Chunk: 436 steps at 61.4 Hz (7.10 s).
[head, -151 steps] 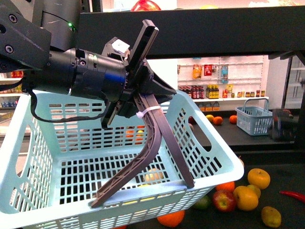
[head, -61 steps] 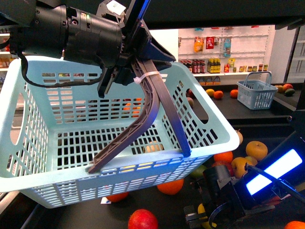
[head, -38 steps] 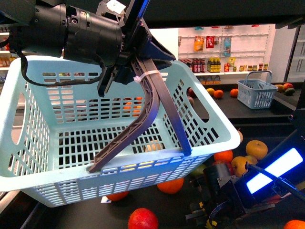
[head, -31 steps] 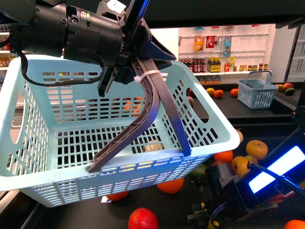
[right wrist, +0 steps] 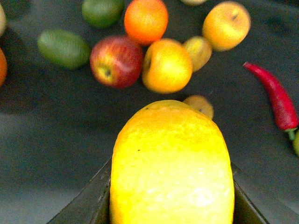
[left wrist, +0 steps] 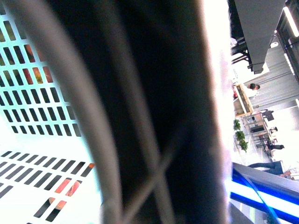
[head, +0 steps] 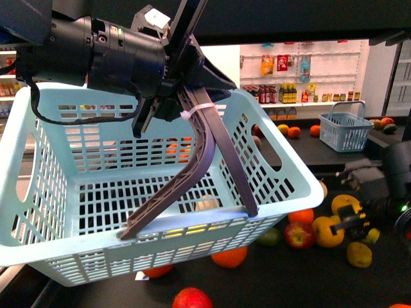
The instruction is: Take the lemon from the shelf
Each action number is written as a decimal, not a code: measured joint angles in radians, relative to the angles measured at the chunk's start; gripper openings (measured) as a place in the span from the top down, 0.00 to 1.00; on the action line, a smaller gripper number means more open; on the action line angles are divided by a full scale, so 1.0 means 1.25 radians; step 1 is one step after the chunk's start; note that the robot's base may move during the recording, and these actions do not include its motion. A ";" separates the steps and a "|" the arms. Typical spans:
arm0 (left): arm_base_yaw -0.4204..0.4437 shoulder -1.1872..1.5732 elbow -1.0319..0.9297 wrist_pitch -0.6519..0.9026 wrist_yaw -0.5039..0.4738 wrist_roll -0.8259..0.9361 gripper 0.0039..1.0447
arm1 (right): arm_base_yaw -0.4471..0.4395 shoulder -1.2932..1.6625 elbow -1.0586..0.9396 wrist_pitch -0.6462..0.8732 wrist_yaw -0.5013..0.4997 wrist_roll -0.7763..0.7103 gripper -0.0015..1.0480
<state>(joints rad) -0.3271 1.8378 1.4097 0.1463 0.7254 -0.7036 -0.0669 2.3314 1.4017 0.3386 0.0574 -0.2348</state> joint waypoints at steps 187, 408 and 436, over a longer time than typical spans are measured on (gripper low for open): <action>0.000 0.001 0.000 0.000 0.000 -0.002 0.90 | 0.055 -1.800 -1.053 -0.284 -0.046 0.190 0.97; 0.615 0.063 -0.117 0.315 -0.262 -0.498 0.71 | 0.055 -1.861 -1.109 -0.273 -0.047 0.190 0.07; 0.620 0.032 -0.091 0.133 -0.294 -0.390 0.08 | 0.055 -1.861 -1.109 -0.273 -0.047 0.190 0.07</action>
<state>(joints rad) 0.4484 1.8774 1.2957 0.3126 0.3580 -1.1915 0.0013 0.0055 0.0151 -0.0021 -0.0010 0.0029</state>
